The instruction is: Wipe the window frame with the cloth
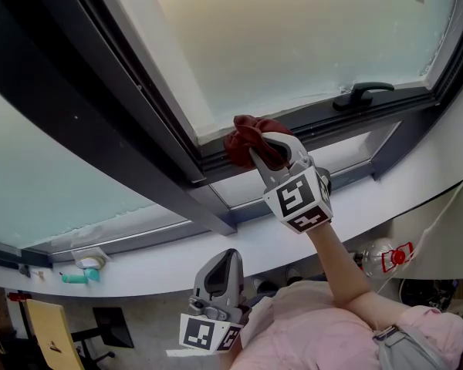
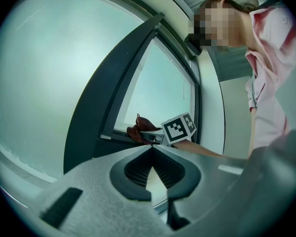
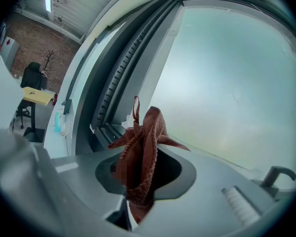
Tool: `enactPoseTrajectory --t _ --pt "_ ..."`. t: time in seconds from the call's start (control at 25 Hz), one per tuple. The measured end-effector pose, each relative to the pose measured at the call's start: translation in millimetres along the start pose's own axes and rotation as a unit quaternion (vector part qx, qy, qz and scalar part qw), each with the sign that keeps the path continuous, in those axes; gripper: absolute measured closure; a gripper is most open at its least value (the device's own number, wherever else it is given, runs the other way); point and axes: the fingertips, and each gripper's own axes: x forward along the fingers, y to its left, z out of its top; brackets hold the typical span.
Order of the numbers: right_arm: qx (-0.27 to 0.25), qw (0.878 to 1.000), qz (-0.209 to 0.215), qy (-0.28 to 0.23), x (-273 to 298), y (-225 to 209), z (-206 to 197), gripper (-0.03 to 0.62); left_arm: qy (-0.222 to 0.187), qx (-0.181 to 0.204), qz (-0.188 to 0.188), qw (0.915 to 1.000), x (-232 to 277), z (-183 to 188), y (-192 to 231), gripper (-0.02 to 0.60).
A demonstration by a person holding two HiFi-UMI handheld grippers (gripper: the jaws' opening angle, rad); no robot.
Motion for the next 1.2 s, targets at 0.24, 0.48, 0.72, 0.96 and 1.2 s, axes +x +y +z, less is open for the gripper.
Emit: enactPoseTrajectory --t 0.24,0.48,0.72,0.96,1.2 --pt "0.01 1.0 -0.001 -0.002 -4.6 -7.1 -6.6 0.517 0.0 0.001 0.0 1.0 5.2 -1.0 -5.5 0.584" --pt "0.008 1.0 -0.004 -0.002 -8.6 -16.0 -8.6 0.517 -0.003 0.003 0.0 1.0 10.2 1.2 -11.2 0.584" --pt "0.016 1.0 -0.009 0.0 -13.7 -25.8 -16.7 0.517 -0.004 0.005 -0.001 1.0 14.8 0.3 -16.7 0.584" --pt "0.02 1.0 -0.018 0.002 -20.5 -38.5 -23.1 0.517 -0.003 0.004 -0.004 1.0 19.0 -1.5 -24.8 0.584" --pt "0.024 0.999 -0.023 0.002 -27.0 -50.3 -29.6 0.517 -0.007 0.009 0.004 0.9999 21.5 -1.6 -30.6 0.584"
